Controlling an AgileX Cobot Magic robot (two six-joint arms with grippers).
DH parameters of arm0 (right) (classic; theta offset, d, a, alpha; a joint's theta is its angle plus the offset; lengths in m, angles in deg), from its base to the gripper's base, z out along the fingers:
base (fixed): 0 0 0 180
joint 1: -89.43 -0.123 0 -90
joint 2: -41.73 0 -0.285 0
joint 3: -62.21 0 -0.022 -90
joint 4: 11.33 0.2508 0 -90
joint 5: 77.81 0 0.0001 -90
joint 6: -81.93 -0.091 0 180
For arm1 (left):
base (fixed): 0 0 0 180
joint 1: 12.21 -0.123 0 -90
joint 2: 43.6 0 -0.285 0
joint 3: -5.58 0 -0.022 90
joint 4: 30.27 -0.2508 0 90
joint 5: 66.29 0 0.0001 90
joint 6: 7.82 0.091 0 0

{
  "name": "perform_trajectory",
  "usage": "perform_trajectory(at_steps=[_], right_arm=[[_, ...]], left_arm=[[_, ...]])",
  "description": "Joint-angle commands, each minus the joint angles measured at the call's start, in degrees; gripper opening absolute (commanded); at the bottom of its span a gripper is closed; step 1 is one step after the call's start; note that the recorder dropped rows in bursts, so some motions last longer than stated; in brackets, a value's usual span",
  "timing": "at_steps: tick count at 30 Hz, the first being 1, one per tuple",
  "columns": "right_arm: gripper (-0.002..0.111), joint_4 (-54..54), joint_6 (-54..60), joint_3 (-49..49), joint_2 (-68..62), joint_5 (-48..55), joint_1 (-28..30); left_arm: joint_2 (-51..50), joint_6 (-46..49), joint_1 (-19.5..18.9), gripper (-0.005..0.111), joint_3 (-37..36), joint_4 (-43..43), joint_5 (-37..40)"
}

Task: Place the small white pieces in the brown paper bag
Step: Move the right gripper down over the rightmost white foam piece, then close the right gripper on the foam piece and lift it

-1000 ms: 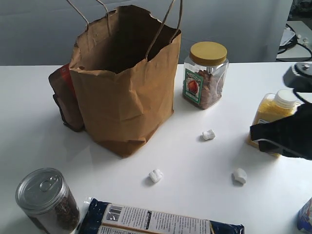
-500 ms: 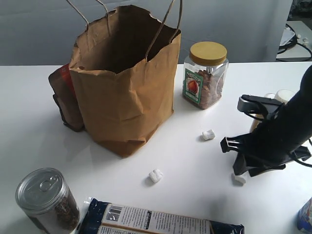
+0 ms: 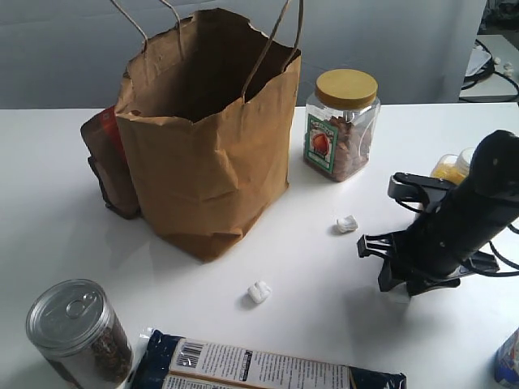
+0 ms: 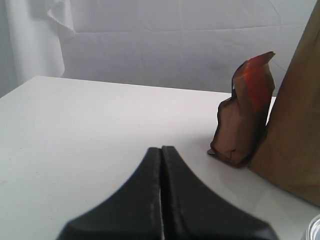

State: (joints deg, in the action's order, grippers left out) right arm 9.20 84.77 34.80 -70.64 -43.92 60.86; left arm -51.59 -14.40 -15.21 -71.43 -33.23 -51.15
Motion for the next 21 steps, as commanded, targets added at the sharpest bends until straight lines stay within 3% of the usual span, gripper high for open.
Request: perform_trajectory(at_steps=[1, 4, 9, 13, 21], right_arm=[[0.040, -1.0, -0.5, 0.3, -1.1, -1.1, -0.2], [0.034, -2.5, -1.8, 0.3, -1.9, -0.4, -0.2], [0.011, -4.3, -3.3, 0.3, -2.0, 0.2, -0.2], [0.000, -4.3, -3.3, 0.3, -1.8, 1.7, -0.2], [0.000, -4.3, -1.7, 0.3, 4.2, 6.8, -0.2]], left_arm=[[0.2, -0.3, 0.4, 0.000, -0.2, 0.4, -0.3], [0.2, -0.3, 0.4, 0.000, -0.2, 0.4, -0.3], [0.2, -0.3, 0.4, 0.000, -0.2, 0.4, -0.3], [0.2, -0.3, 0.4, 0.000, -0.2, 0.4, -0.3], [0.2, -0.3, 0.4, 0.000, -0.2, 0.4, -0.3]])
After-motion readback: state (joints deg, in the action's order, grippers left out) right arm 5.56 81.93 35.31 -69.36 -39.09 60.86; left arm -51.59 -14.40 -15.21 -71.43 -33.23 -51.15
